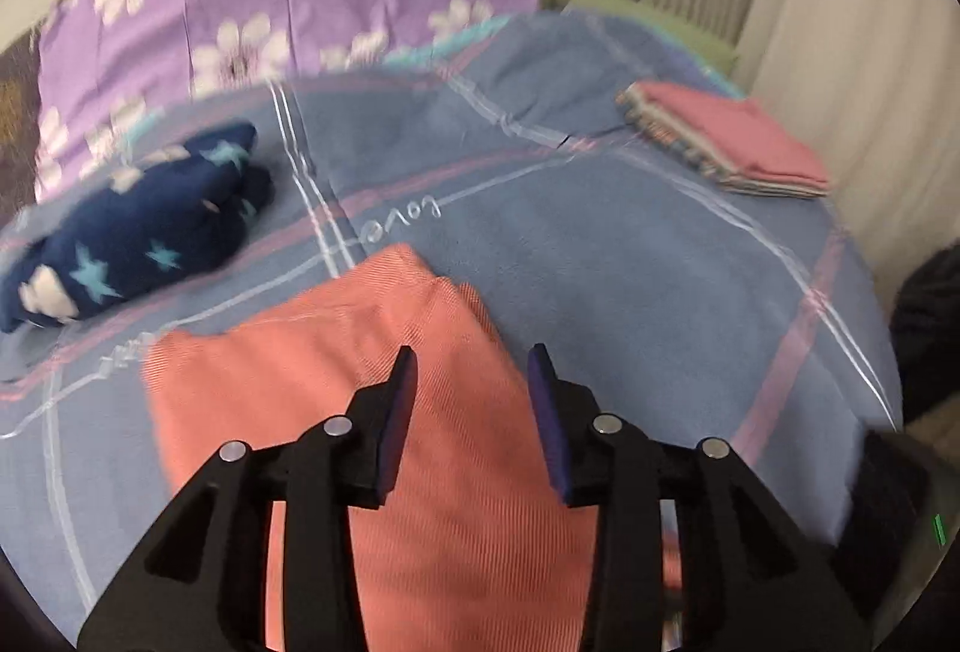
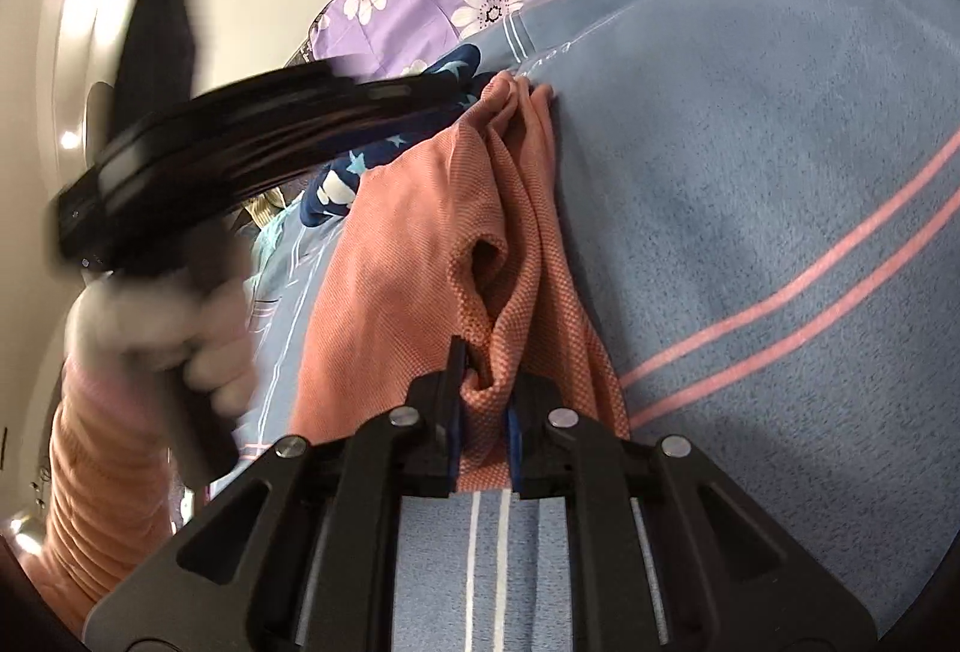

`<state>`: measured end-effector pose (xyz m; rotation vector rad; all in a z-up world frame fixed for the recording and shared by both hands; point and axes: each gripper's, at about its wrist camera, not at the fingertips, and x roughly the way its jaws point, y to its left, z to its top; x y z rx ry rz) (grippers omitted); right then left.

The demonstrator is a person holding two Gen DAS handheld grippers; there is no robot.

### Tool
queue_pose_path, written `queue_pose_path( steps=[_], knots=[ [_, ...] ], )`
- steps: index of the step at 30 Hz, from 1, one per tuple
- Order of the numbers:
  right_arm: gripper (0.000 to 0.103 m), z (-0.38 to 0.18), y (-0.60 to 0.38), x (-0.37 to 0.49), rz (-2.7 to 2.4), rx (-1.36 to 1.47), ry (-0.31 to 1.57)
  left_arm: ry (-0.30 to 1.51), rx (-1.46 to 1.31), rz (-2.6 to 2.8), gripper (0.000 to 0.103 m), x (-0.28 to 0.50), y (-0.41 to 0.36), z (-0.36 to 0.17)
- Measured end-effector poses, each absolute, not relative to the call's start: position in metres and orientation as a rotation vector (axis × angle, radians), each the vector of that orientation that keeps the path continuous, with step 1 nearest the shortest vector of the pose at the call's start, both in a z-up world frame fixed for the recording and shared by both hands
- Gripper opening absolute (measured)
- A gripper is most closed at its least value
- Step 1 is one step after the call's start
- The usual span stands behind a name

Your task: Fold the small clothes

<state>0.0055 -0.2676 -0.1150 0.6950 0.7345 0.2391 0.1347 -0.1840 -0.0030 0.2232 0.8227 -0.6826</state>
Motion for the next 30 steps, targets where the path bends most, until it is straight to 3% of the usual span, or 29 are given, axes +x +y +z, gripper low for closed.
queue_pose_path(
  steps=[4, 9, 11, 18, 25, 30],
  knots=[
    [0.011, -0.114, -0.268, 0.004, 0.242, 0.694, 0.728, 0.746, 0.254, -0.672, 0.044, 0.079, -0.124, 0.007],
    [0.011, -0.113, -0.271, 0.001, 0.257, 0.722, 0.709, 0.745, 0.343, -0.618, 0.045, 0.011, -0.07, -0.027],
    [0.011, -0.111, -0.275, 0.0, 0.278, 0.747, 0.678, 0.749, 0.384, -0.581, 0.06, -0.004, -0.063, -0.043],
    [0.01, -0.103, -0.28, -0.008, 0.342, 0.807, 0.583, 0.74, 0.357, -0.549, 0.06, -0.008, -0.067, -0.065],
    [0.006, -0.102, -0.284, -0.013, 0.287, 0.817, 0.603, 0.728, 0.403, -0.381, 0.06, 0.001, -0.072, -0.073],
    [0.003, -0.084, -0.289, -0.031, 0.218, 0.76, 0.544, 0.726, 0.365, -0.362, 0.043, -0.007, -0.061, -0.066]
  ],
)
